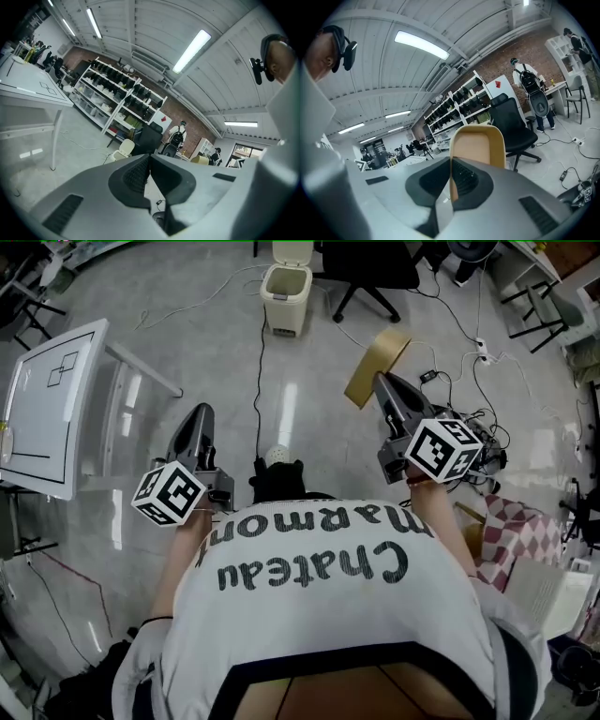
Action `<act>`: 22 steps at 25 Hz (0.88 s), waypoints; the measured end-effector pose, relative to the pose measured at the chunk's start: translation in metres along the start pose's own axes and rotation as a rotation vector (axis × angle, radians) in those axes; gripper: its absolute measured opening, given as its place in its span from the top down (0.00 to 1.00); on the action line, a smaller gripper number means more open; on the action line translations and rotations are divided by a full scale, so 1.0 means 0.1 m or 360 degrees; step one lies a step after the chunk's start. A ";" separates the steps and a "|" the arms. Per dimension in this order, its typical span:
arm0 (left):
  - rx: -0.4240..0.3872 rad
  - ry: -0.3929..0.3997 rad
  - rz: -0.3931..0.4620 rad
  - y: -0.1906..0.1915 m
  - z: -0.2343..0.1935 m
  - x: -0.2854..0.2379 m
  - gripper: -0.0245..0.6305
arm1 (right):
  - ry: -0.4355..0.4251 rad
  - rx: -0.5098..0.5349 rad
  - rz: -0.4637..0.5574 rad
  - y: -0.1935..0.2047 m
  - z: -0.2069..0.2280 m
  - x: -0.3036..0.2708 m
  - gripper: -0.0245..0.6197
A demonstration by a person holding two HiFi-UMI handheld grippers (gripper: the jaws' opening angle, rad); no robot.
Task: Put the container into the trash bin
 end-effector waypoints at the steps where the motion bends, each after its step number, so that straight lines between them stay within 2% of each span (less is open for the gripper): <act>1: 0.0005 -0.0021 -0.0009 0.01 -0.02 -0.06 0.92 | 0.0002 -0.0007 -0.0007 0.00 0.03 -0.04 0.91; 4: 0.0021 -0.0045 -0.0042 0.02 -0.09 -0.29 0.92 | 0.0012 -0.0034 -0.0030 -0.04 0.15 -0.20 0.91; 7: 0.0012 -0.0015 -0.0065 0.02 -0.19 -0.57 0.92 | 0.0032 -0.0035 -0.0049 -0.11 0.27 -0.41 0.91; 13: 0.0099 0.0044 -0.0145 0.01 -0.47 -1.36 0.92 | 0.0084 -0.0042 -0.0088 -0.44 0.53 -1.03 0.91; 16: 0.0087 0.0062 -0.0163 -0.14 -0.62 -1.80 0.92 | 0.0078 -0.0045 -0.0093 -0.70 0.62 -1.43 0.91; 22: 0.0071 0.0008 -0.0134 -0.62 -1.01 -2.56 0.93 | 0.0022 -0.0065 -0.0044 -1.25 0.69 -2.30 0.91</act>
Point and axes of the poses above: the fingertips, and each gripper's own axes: x backward along the fingers, z to its right, y out of its underside, the point moved 8 cm from there along x, backward along the fingers, and after that the axes turned 14 degrees about -x, right-handed, at the moved point
